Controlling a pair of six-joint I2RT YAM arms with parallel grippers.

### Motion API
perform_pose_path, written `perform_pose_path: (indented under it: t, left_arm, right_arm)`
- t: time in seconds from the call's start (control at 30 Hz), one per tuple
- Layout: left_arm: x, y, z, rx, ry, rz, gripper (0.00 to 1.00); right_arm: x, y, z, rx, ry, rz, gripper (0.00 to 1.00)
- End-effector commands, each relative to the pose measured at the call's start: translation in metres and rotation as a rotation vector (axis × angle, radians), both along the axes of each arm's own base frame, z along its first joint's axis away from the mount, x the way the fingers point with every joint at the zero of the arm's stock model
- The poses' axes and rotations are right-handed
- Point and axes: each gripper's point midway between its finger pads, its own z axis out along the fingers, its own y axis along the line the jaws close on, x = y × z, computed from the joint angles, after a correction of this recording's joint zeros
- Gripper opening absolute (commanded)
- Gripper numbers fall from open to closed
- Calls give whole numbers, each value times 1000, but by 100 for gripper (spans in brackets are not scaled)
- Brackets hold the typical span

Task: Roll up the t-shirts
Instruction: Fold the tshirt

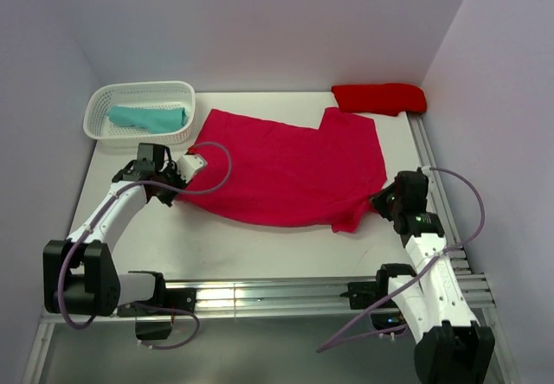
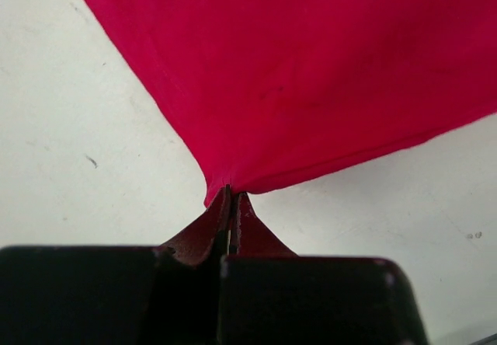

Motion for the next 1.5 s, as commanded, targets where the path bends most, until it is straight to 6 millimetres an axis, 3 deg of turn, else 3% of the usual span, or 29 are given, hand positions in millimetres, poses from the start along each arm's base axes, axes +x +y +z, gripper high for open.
perform_pose_path:
  t: [0.0, 0.03, 0.1, 0.13, 0.17, 0.2, 0.23, 0.27, 0.33, 0.37, 0.43, 0.5, 0.53, 0.67, 0.77, 0.83, 0.87, 1.07, 1.2, 1.3, 1.47]
  left_arm:
    - [19, -10, 12, -41, -16, -36, 0]
    - [25, -11, 8, -42, -4, -30, 0]
    - [50, -14, 22, -60, -51, -5, 0]
    - [58, -14, 13, -60, -23, 11, 0]
    - [76, -16, 27, -79, -55, 39, 0]
    - [86, -18, 29, -88, -58, 50, 0]
    - [96, -18, 19, -88, -36, 66, 0]
    - [114, -20, 31, -103, -68, 90, 0]
    - [128, -24, 18, -101, -36, 96, 0]
    - [139, -28, 24, -108, -55, 103, 0]
    - [148, -31, 10, -103, -25, 105, 0]
    - [158, -38, 9, -103, -38, 106, 0]
    - [160, -40, 0, -100, -23, 104, 0]
    - [164, -49, -10, -93, -14, 92, 0]
    - [163, -51, -14, -89, -14, 88, 0]
    - [164, -48, -13, -77, -22, 90, 0]
    - [162, -48, -14, -74, -18, 90, 0]
    - [157, -46, -15, -61, -18, 82, 0]
    - [156, -47, -14, -67, -10, 79, 0]
    - [156, -48, -12, -75, -9, 81, 0]
    - [155, -49, -10, -78, -9, 81, 0]
  right_arm:
    - [14, -8, 7, -48, -9, -8, 0]
    - [16, -8, 7, -55, -2, -3, 0]
    - [26, -9, 8, -61, 17, 3, 0]
    - [31, -10, 8, -67, 21, 7, 0]
    - [38, -15, 8, -83, 41, -9, 0]
    - [43, -18, 9, -95, 49, -17, 0]
    - [51, -19, 9, -104, 66, -15, 0]
    - [56, -21, 9, -111, 73, -16, 0]
    - [68, -25, 13, -127, 81, -23, 0]
    - [72, -26, 3, -130, 118, -22, 0]
    - [77, -26, -3, -130, 140, -17, 0]
    - [83, -27, -13, -131, 168, -17, 2]
    - [83, -27, -16, -130, 174, -15, 4]
    - [77, -27, -24, -137, 199, -6, 35]
    - [64, -25, -17, -139, 174, -12, 52]
    - [55, -23, -7, -145, 143, -13, 57]
    - [48, -20, -7, -147, 151, -4, 67]
    - [10, 10, -8, -109, 121, 29, 68]
    - [-10, 44, -14, -86, 121, 91, 60]
    - [-22, 54, -23, -83, 140, 113, 50]
    - [-36, 66, -42, -108, 197, 152, 47]
